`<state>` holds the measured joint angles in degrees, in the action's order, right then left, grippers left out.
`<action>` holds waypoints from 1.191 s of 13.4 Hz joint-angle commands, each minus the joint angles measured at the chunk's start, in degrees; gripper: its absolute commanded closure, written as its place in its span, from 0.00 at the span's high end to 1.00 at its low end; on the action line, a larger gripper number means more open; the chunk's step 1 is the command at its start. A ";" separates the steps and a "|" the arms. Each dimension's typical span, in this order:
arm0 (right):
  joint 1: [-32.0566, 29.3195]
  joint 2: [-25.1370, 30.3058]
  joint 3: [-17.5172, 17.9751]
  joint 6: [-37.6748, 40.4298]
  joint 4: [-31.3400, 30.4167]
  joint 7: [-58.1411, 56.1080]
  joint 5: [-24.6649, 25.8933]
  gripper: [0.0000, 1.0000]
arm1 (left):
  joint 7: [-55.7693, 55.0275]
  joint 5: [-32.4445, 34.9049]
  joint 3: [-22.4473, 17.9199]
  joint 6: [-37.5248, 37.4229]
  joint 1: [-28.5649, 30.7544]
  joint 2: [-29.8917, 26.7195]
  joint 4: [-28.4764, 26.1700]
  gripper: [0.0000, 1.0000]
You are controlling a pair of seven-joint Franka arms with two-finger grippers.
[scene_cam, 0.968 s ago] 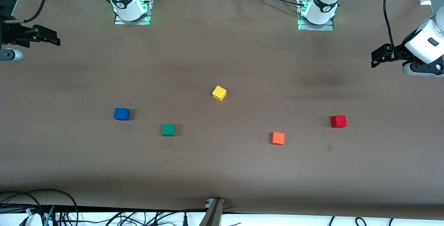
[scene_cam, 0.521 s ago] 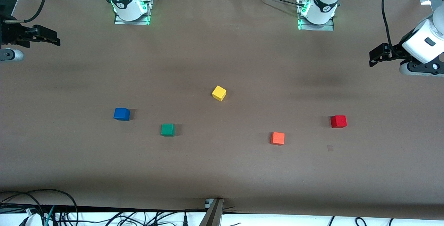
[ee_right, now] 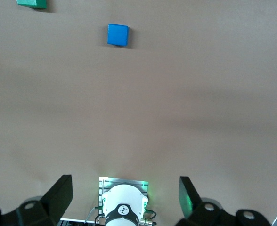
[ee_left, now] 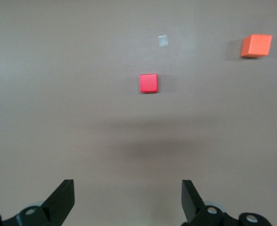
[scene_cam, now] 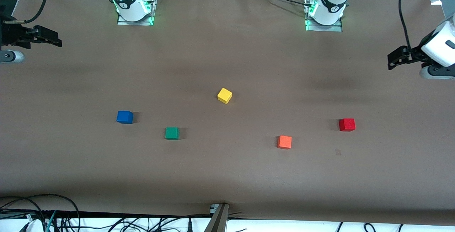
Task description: Pass red block to right arm, stack on blue
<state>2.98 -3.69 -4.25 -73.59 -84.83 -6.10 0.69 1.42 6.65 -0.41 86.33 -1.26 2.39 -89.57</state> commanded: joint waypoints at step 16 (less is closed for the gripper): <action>-0.43 0.09 0.03 -0.15 0.02 0.03 -1.04 1.00 | 59.89 18.86 -0.30 21.93 22.00 26.08 12.85 1.00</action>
<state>2.96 -3.78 -4.30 -73.59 -84.83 -6.10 0.64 54.18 26.95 -1.47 106.89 19.50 25.03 -79.80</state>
